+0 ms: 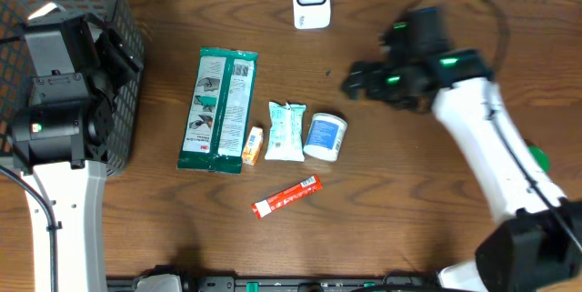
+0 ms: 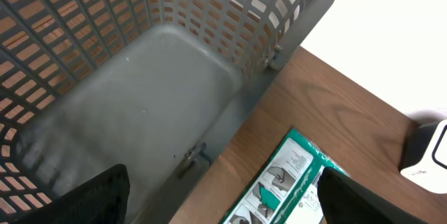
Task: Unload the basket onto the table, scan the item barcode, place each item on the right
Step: 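Move the right gripper to the white swab tub and grasp it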
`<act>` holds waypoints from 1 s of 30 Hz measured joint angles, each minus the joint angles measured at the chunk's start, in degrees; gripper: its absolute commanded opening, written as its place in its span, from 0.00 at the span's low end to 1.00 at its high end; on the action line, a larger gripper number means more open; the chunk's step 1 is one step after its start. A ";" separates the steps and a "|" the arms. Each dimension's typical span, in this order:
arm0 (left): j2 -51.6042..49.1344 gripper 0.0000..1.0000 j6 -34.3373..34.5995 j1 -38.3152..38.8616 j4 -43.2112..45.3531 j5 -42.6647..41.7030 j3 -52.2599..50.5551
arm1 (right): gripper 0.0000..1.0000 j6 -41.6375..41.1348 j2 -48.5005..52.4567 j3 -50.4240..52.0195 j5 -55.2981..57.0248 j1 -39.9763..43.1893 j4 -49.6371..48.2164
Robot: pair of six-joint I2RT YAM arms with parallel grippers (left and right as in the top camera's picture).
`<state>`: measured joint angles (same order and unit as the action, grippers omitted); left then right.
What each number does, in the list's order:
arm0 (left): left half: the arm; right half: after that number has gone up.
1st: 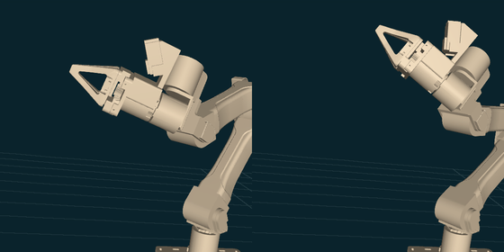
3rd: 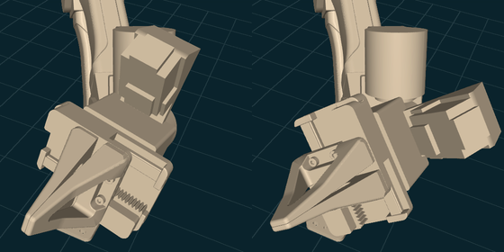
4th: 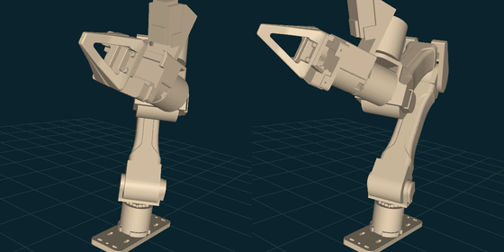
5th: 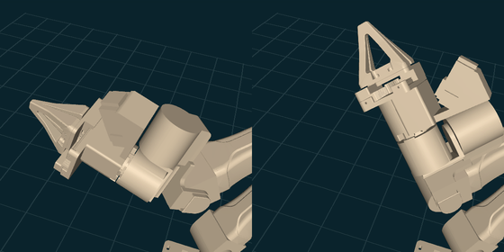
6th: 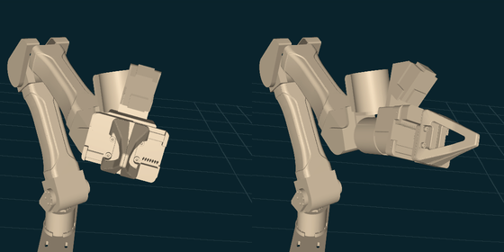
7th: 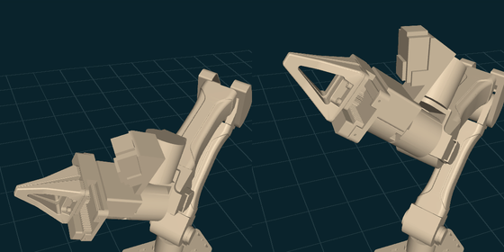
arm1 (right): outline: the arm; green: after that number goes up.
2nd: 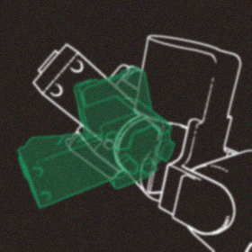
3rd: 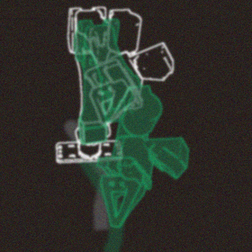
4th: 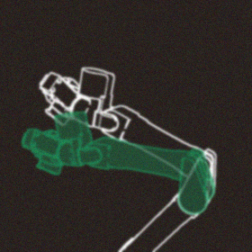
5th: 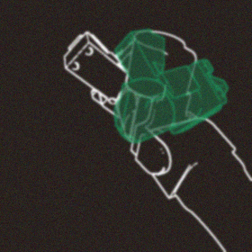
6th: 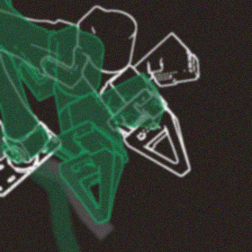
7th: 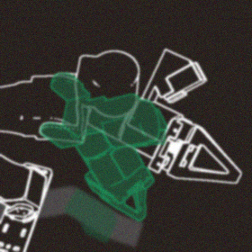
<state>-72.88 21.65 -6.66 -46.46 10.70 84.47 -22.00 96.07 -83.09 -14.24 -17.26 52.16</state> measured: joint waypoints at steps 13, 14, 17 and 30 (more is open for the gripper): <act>0.00 0.84 0.00 0.00 0.00 0.00 0.00 | 0.99 -8.48 13.46 0.44 14.01 -10.45 -1.95; 0.00 0.84 -0.02 0.00 0.00 0.00 0.00 | 0.99 -9.14 14.32 0.44 13.94 -10.21 -2.08; 0.00 0.84 0.00 0.00 0.00 0.00 0.00 | 0.99 -10.21 16.04 0.46 12.35 -9.68 -2.58; 0.00 0.84 0.00 0.00 0.00 0.00 0.00 | 0.98 -14.99 21.35 0.52 1.62 -8.37 -4.48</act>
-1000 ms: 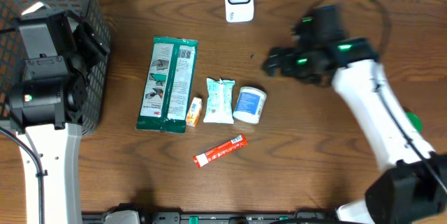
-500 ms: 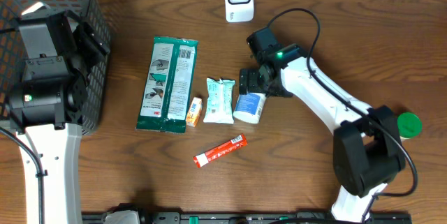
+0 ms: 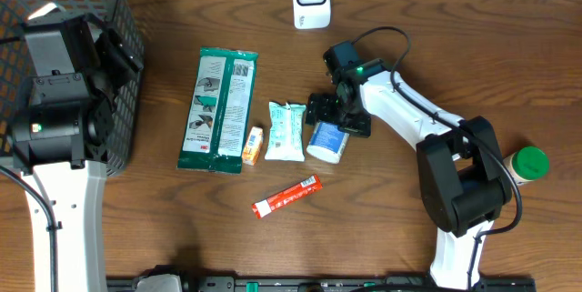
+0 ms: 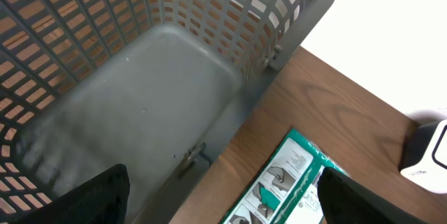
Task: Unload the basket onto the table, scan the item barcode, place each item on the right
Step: 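Move the right gripper to the white swab tub and grasp it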
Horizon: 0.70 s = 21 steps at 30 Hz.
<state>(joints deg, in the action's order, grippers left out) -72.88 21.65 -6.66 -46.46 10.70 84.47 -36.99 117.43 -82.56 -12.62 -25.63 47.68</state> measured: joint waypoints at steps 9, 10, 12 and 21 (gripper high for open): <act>0.00 0.84 0.00 0.00 0.00 0.00 0.00 | 0.94 -0.90 0.00 0.02 -1.70 0.52 1.40; 0.00 0.84 -0.02 0.00 0.00 0.00 0.00 | 0.94 -0.94 0.00 0.02 -1.81 0.85 1.75; 0.00 0.84 0.00 0.00 0.00 0.00 0.00 | 0.91 -0.96 0.00 0.02 -1.99 1.46 2.25; 0.00 0.84 -0.02 0.00 0.00 0.00 0.00 | 0.81 -1.36 -0.04 0.02 -2.03 2.29 1.92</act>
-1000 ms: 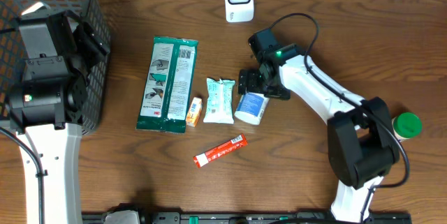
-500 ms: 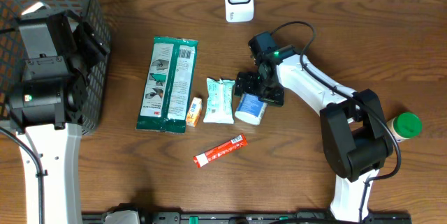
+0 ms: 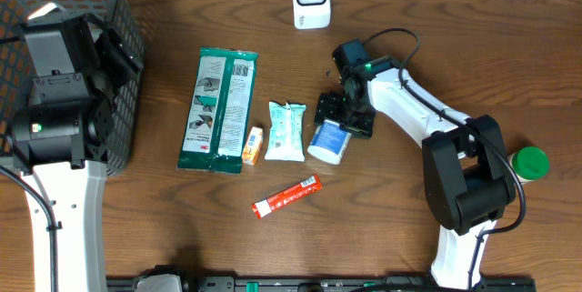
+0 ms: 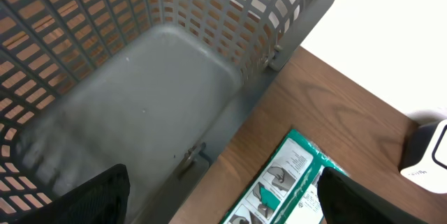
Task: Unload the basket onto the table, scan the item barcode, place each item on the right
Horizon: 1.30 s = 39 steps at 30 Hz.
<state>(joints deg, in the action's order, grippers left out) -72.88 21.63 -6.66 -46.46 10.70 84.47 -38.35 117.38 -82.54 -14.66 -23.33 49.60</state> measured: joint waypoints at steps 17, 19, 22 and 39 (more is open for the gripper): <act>0.00 0.84 0.02 0.00 0.00 0.00 0.00 | 0.61 1.81 -1.51 0.11 -0.07 0.07 0.39; 0.00 0.84 0.00 0.00 0.00 0.00 0.00 | 0.62 2.75 -3.37 0.17 -0.04 0.07 0.55; 0.00 0.84 0.00 0.00 0.00 0.00 0.00 | 0.63 3.98 -6.62 0.17 0.02 0.07 0.90; 0.00 0.84 0.02 0.00 0.00 0.00 0.00 | 0.56 7.34 -15.45 0.17 23.78 -3.45 5.66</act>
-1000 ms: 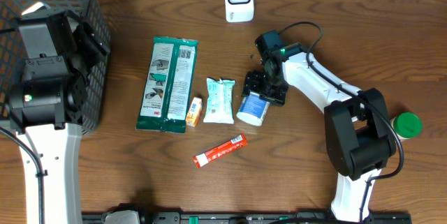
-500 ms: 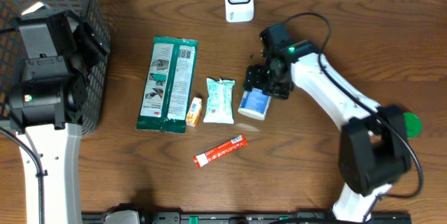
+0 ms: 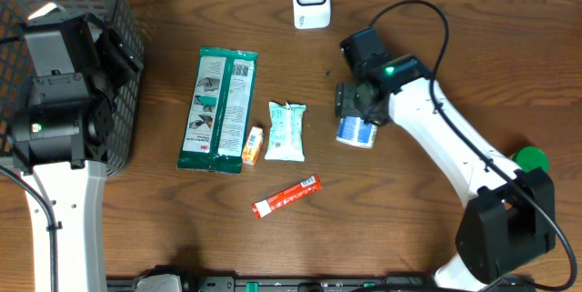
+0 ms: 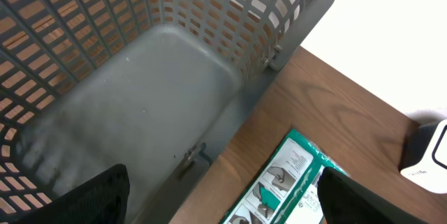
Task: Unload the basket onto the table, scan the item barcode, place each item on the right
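A small white tub with a blue label (image 3: 354, 134) hangs in my right gripper (image 3: 356, 113), which is shut on it right of the other items, below and right of the white barcode scanner. The scanner stands at the table's far edge and shows at the right edge of the left wrist view too (image 4: 427, 155). My left gripper (image 4: 225, 197) is open and empty, held over the grey basket (image 4: 160, 63) and the table's left end.
A green wipes pack (image 3: 218, 110), a small orange box (image 3: 253, 145), a white-teal pouch (image 3: 285, 131) and a red sachet (image 3: 286, 196) lie mid-table. The basket (image 3: 123, 101) fills the left end. A green-capped item (image 3: 530, 157) sits at the right, behind my right arm.
My right gripper was down on the tub beside the white-teal pouch. Now it holds the tub a little to the right, away from the pouch. The left arm has not moved.
First my right gripper was off to the right, away from the items, with the tub lying by the pouch. Then it was at the tub, and stayed there. Now the tub is in its hold, clear of the row. The left gripper stayed open over the basket.
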`<act>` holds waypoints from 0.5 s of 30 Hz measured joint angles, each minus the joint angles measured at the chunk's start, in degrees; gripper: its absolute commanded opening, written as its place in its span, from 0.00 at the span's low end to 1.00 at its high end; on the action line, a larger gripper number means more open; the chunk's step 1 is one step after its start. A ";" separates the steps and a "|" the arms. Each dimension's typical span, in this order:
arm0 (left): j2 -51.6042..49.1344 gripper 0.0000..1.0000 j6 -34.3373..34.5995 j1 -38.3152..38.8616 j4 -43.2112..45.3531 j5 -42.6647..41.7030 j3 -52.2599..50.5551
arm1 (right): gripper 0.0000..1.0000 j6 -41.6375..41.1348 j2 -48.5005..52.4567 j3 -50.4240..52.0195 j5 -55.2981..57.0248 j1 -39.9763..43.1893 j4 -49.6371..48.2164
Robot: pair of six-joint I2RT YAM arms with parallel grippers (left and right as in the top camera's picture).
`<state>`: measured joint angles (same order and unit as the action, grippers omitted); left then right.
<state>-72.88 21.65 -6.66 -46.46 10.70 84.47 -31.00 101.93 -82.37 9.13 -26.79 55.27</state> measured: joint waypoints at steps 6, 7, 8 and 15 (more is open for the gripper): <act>0.00 0.84 -0.02 0.00 0.00 0.00 0.00 | 0.56 -4.70 0.00 0.35 12.74 -6.21 -0.61; 0.00 0.84 -0.02 0.00 0.00 0.00 0.00 | 0.57 -5.81 0.00 0.70 15.17 -7.30 -0.96; 0.00 0.84 -0.02 0.00 0.00 0.00 0.00 | 0.57 -6.84 -0.02 1.20 17.51 -8.20 -1.53; 0.00 0.84 0.00 0.00 0.00 0.00 0.00 | 0.56 -14.05 -0.04 9.22 30.86 -14.14 -11.17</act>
<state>-72.88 21.65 -6.66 -46.46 10.70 84.47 -45.06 101.89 -73.14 39.99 -40.93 44.10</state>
